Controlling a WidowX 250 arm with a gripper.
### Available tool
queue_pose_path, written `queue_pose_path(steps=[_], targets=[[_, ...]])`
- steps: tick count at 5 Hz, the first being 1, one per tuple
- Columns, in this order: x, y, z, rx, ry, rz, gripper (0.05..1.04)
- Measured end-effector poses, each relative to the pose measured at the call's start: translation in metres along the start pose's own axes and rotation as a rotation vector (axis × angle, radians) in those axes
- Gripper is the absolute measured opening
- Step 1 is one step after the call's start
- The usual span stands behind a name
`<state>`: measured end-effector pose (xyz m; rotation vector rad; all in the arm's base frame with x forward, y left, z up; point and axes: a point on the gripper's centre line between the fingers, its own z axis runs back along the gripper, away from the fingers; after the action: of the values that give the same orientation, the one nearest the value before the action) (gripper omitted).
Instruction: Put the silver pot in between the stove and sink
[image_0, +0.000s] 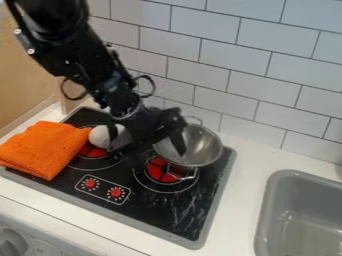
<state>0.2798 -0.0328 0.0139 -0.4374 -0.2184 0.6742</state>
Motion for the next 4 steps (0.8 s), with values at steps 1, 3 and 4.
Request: queue_pose_path(steps=[1,3,4], targets=[[0.0056,-0.0016,-0.0081,0.009,-0.008,-0.014,0.674],[0.0094,-0.0006,-0.0140,0.016,-0.013,-0.001,0.134],[0.0093,-0.0002,-0.0140,0.019,-0.013,-0.002,0.066]])
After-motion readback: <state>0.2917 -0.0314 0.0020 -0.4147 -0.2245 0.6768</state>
